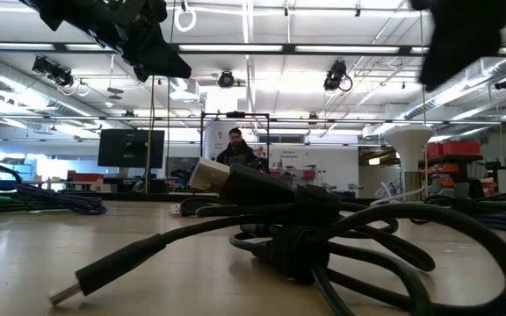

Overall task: Pick & Place USB Port
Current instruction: Put the red and black charger cable into the yellow basket

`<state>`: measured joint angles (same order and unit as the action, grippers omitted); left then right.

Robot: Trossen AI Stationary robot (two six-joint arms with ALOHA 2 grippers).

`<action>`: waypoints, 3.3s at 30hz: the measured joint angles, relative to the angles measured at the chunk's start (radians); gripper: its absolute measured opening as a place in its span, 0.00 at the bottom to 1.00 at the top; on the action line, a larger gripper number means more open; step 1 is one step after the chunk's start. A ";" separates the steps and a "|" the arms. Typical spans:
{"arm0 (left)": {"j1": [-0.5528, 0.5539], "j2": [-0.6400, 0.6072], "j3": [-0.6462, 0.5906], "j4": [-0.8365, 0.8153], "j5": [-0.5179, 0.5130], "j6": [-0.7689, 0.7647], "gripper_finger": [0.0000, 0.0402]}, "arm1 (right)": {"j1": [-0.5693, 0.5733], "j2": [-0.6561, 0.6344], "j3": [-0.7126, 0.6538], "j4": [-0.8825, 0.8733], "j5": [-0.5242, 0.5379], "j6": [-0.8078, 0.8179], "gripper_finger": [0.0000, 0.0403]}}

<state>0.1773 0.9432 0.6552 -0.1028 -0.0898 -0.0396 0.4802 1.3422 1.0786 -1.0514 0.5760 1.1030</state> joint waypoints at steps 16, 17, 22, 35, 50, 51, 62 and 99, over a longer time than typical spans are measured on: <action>0.000 0.000 0.000 -0.002 -0.048 0.011 0.19 | -0.598 0.009 0.000 0.579 -0.253 -0.877 0.41; 0.000 0.000 0.000 -0.001 -0.060 0.011 0.19 | -0.624 0.018 0.000 0.597 -0.273 -0.895 0.41; 0.000 0.000 0.000 -0.001 -0.100 0.011 0.19 | -0.728 0.096 -0.001 0.671 -0.396 -0.949 0.41; 0.000 0.000 -0.001 -0.002 -0.117 0.009 0.19 | -0.832 0.331 -0.001 0.826 -0.474 -1.033 0.41; 0.163 0.219 0.000 0.197 -0.166 0.050 0.19 | -0.900 0.300 0.000 0.918 -0.551 -1.036 0.42; 0.195 0.255 0.000 0.223 -0.137 0.049 0.19 | -0.899 0.299 0.000 0.919 -0.555 -1.035 0.42; 0.371 0.650 0.195 0.358 0.134 0.023 0.19 | -0.870 0.299 0.000 0.945 -0.606 -1.044 0.42; 0.273 1.037 0.609 -0.002 -0.059 0.734 0.51 | -0.803 0.298 0.000 0.944 -0.620 -1.063 0.42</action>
<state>0.4507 1.9805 1.2637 -0.1047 -0.1489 0.6941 -0.3227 1.6402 1.0786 -0.1076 -0.0441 0.0402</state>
